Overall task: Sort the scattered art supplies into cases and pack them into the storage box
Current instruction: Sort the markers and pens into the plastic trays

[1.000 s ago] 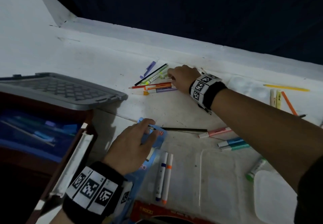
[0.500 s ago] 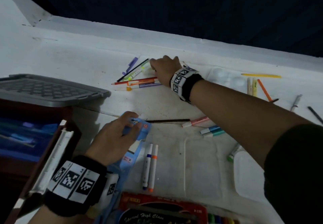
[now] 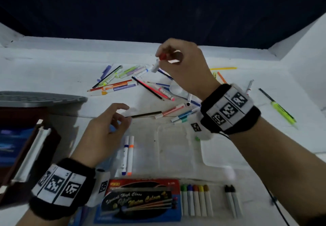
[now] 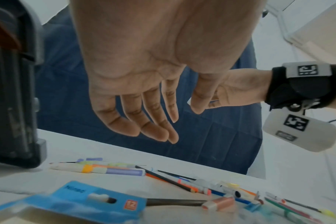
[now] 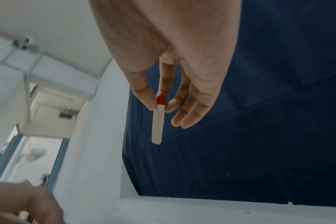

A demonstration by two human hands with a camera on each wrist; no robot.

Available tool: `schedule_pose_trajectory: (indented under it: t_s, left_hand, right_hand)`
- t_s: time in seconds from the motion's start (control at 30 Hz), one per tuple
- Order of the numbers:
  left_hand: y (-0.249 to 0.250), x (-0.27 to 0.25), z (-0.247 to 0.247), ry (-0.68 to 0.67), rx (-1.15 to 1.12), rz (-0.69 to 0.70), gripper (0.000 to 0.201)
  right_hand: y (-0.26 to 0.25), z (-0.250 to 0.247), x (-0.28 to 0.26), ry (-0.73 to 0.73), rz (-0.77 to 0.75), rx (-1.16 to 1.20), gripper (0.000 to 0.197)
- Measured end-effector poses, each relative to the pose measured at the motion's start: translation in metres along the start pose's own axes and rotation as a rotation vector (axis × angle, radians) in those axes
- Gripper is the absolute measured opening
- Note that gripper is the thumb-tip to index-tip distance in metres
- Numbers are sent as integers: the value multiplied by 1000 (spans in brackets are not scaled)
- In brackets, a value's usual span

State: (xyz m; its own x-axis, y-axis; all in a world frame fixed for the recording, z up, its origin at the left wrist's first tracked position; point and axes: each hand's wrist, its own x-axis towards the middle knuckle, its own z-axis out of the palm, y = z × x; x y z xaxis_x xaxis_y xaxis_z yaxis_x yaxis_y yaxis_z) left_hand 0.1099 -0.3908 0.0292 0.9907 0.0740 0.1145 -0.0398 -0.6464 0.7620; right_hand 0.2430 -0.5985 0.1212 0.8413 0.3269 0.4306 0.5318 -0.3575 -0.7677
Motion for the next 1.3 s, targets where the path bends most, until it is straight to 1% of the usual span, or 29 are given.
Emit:
schedule_pose_trajectory:
  t_s: [0.07,0.13,0.23,0.3,0.37,0.5,0.57,0.67,0.83,1.0,1.1,1.2,1.3]
  left_hand:
    - [10,-12,10,-6,-17,30,11]
    - [18,-25,20,-41,7,62,3]
    - [27,-45,32,-121,2,63,5]
    - [31,-55,39,-140,11,55,3]
    - [32,-65,47,-161,59,54,2]
    - [29,-88,62,-286,268,46,25]
    - [31,-99,69,-335,336,36,31]
    - [35,-111,76,-327,422,18,33]
    - [40,-121,81,-335,488,-26,43]
    - [40,-125,85,-316,524,-44,45]
    - [39,-126,86,-313,554,-52,45]
    - [39,-126,87,-316,570,-52,45]
    - [39,-125,86,-315,575,-50,45]
  right_hand:
    - [-4,-21,-28,2,53,75,12]
    - [-6,-38,-56,-18,110,104,15]
    - [-2,-56,-96,-58,177,105,18]
    - [2,-66,-118,-77,194,84,19]
    - [7,-76,-141,-132,207,63,19]
    - [18,-87,-187,-318,222,-32,15]
    - [26,-86,-204,-411,207,-96,14]
    - [35,-84,-222,-515,232,-134,12]
    - [42,-75,-243,-560,248,-184,11]
    - [47,-60,-257,-554,334,-199,14]
    - [50,-52,-262,-543,329,-285,19]
    - [50,-47,-264,-525,330,-295,20]
    - [49,-44,-265,-551,335,-304,18]
